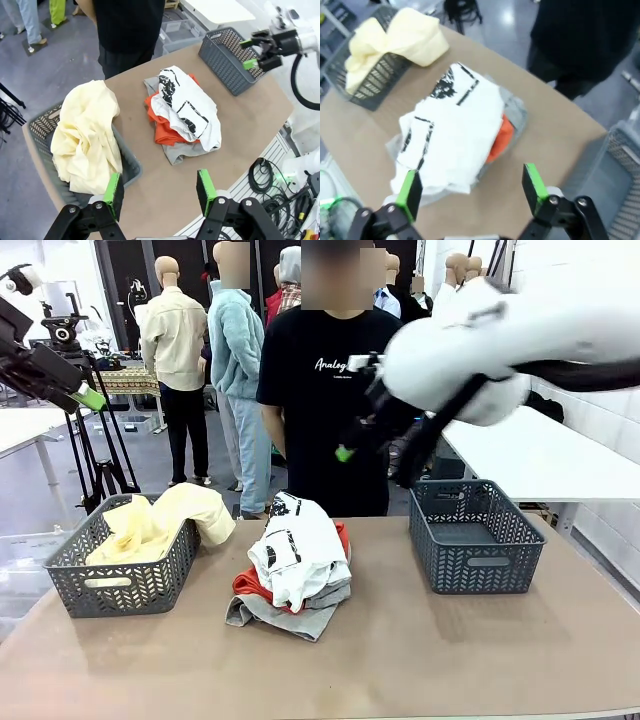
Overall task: Sort the tops and bottoms.
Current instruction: Lift clothes from the center of the table with your right hand.
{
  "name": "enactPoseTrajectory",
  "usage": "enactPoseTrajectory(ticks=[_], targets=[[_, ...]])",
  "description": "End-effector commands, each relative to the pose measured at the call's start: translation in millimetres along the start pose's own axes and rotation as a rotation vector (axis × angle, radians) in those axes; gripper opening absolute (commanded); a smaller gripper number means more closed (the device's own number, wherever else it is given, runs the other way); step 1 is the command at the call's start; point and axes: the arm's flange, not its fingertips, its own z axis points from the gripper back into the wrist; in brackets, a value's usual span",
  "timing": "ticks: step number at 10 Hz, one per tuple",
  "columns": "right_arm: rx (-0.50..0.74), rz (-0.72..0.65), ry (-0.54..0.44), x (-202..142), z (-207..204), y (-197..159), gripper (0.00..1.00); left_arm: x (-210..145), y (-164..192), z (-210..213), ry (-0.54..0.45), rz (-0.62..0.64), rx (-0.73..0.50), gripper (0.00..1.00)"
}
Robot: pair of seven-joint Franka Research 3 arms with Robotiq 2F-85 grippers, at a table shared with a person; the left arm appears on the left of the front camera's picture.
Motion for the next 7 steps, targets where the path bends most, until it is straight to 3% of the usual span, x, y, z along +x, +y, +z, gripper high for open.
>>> enactPoseTrajectory(ticks=[1, 4, 5, 7], targets=[[-0.046, -0.002, -0.04, -23.5, 31.3, 2.2, 1.0, 0.2, -0.4, 0.4, -0.003, -0.007, 0.013, 0.76], [-0.046, -0.002, -0.04, -23.5, 31.3, 2.2, 1.0, 0.2, -0.4, 0.4, -0.003, -0.007, 0.013, 0.76], [-0.023, 0.0, -0.018, -4.2, 18.0, -2.4, 1.0, 0.2, -0.4, 0.4, -0.003, -0.007, 0.013, 0.76], [-0.196, 0.037, -0.048, 31.7, -26.3, 19.2, 1.0, 0.2, -0.4, 0.4, -0.003, -0.007, 0.013, 0.76]])
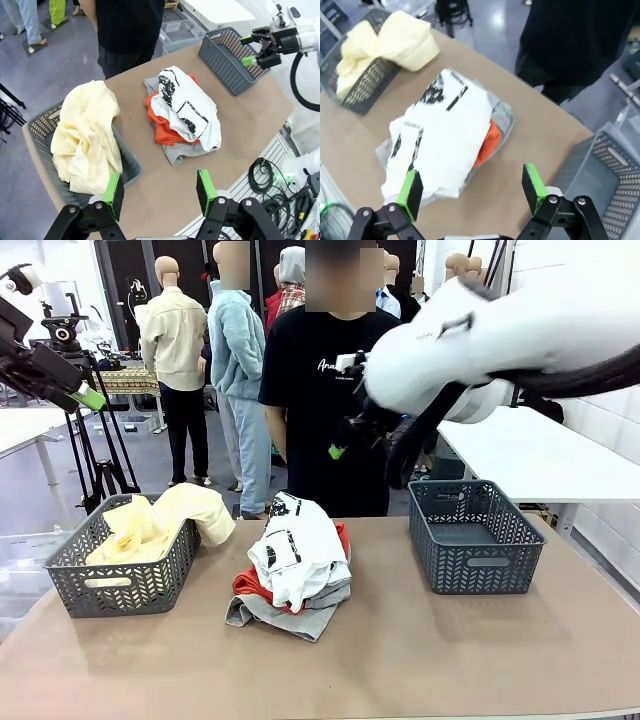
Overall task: Sort the tops and bottoms.
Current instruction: Lift clothes from the center of the table with your right hand.
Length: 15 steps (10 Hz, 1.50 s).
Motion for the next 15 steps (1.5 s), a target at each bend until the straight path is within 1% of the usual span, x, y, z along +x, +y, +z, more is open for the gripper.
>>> enactPoseTrajectory(ticks=[1, 2, 3, 4, 5, 7, 9, 10, 12, 13, 14, 15], targets=[[-0.122, 0.02, 0.004, 46.7, -57.5, 22.3, 1.0, 0.1, -0.3, 0.1, -0.003, -0.006, 0.013, 0.76], [-0.149, 0.071, 0.033, 59.4, -82.3, 34.4, 1.0, 0.1, -0.3, 0.1, -0.003, -0.006, 0.013, 0.76], [-0.122, 0.101, 0.061, 68.1, -105.6, 44.5, 1.0, 0.1, -0.3, 0.1, -0.003, -0.006, 0.013, 0.76], [-0.146, 0.112, 0.105, 72.7, -128.5, 54.7, 1.0, 0.1, -0.3, 0.1, -0.003, -0.006, 0.013, 0.76], [-0.144, 0.096, 0.151, 73.0, -145.4, 60.6, 1.0, 0.1, -0.3, 0.1, -0.003, -0.006, 0.013, 0.76], [-0.1, 0.071, 0.202, 70.1, -177.9, 66.8, 1.0, 0.1, -0.3, 0.1, -0.003, -0.006, 0.013, 0.76], [-0.094, 0.09, 0.255, 63.5, -202.6, 78.4, 1.0, 0.1, -0.3, 0.1, -0.003, -0.006, 0.013, 0.76], [-0.117, 0.087, 0.283, 58.5, -198.6, 82.6, 1.0, 0.1, -0.3, 0.1, -0.003, -0.006, 0.013, 0.76], [-0.109, 0.035, 0.346, 46.8, -181.9, 90.9, 1.0, 0.1, -0.3, 0.1, -0.003, -0.006, 0.013, 0.76], [-0.113, -0.007, 0.398, 41.0, -177.8, 94.8, 1.0, 0.1, -0.3, 0.1, -0.003, -0.006, 0.013, 0.76], [-0.156, -0.004, 0.423, 36.7, -173.7, 101.7, 1.0, 0.1, -0.3, 0.1, -0.003, -0.006, 0.013, 0.76], [-0.178, 0.005, 0.409, 34.3, -175.3, 107.3, 1.0, 0.1, -0.3, 0.1, -0.003, -0.006, 0.013, 0.76]])
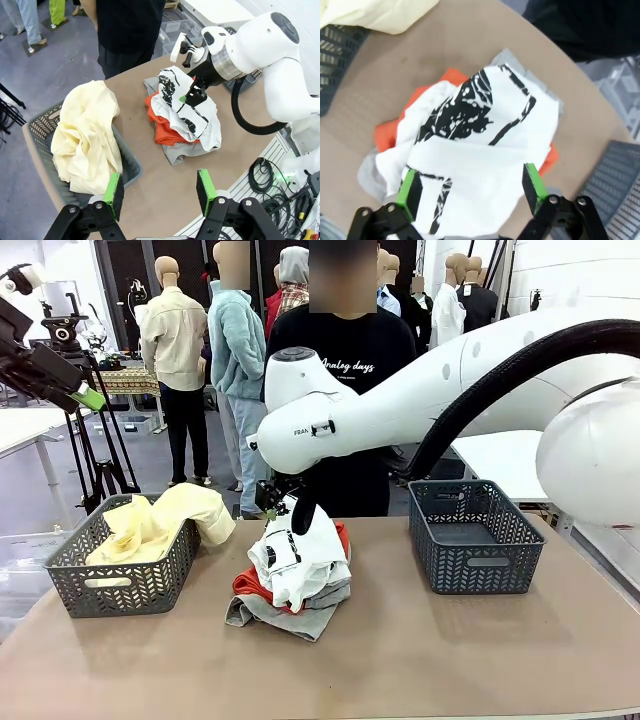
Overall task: Sort the tops and bottoms.
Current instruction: Lift clothes from the center of the table with your right hand.
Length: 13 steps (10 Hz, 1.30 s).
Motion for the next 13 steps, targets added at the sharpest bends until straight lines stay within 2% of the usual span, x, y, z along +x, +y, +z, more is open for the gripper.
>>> enactPoseTrajectory(ticks=[1, 5, 6, 10, 13], targets=[[-0.037, -0.034, 0.017, -12.6, -13.5, 10.7, 1.0, 0.2, -0.5, 0.1, -0.003, -0.006, 0.013, 0.76], [-0.128, -0.113, 0.038, -24.7, -46.0, 21.9, 1.0, 0.2, -0.5, 0.1, -0.003, -0.006, 0.013, 0.76], [-0.123, -0.121, 0.022, -26.0, -52.8, 24.9, 1.0, 0.2, -0.5, 0.1, -0.003, -0.006, 0.013, 0.76], [-0.073, -0.129, 0.086, -22.5, -71.5, 25.9, 1.0, 0.2, -0.5, 0.1, -0.003, -0.006, 0.013, 0.76], [-0.069, -0.172, 0.072, -16.1, -45.6, 32.1, 1.0, 0.2, -0.5, 0.1, -0.003, -0.006, 0.013, 0.76]])
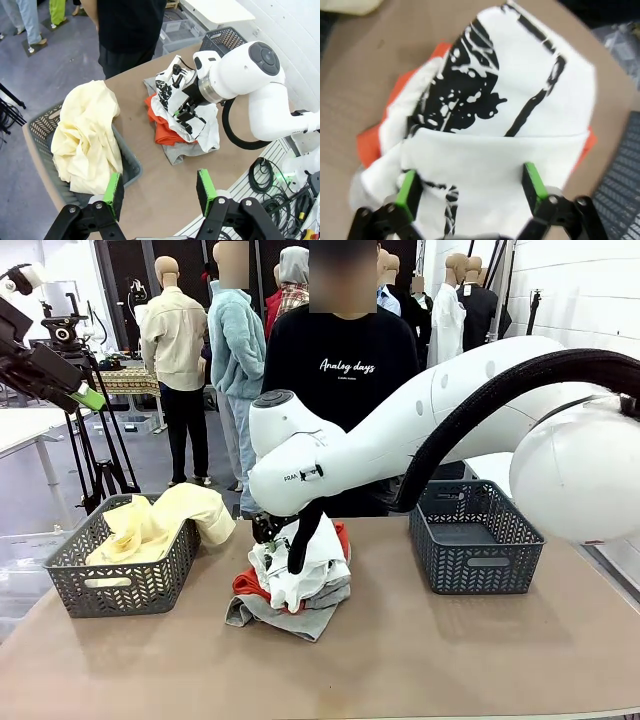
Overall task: Sort the tops and bottoms.
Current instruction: Lift clothes from the center of the table with your right hand.
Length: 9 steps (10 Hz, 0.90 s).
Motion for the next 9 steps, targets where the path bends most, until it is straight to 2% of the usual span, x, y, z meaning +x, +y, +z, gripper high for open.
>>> enactPoseTrajectory(ticks=[1, 3, 5, 6, 9], targets=[[0.009, -0.038, 0.027, 0.1, 8.2, 3.6, 1.0, 0.2, -0.5, 0.1, -0.004, -0.005, 0.012, 0.76], [0.031, -0.049, 0.107, 0.4, -9.2, -0.2, 1.0, 0.2, -0.5, 0.1, -0.004, -0.005, 0.012, 0.76], [0.034, -0.028, 0.117, 1.2, -16.1, 0.5, 1.0, 0.2, -0.5, 0.1, -0.004, -0.005, 0.012, 0.76], [0.032, 0.0, 0.118, 2.2, -15.4, 0.6, 0.95, 0.2, -0.5, 0.1, -0.004, -0.005, 0.012, 0.76], [0.019, 0.005, 0.122, 1.2, -14.0, 1.6, 0.4, 0.2, -0.5, 0.1, -0.004, -0.005, 0.012, 0.76]])
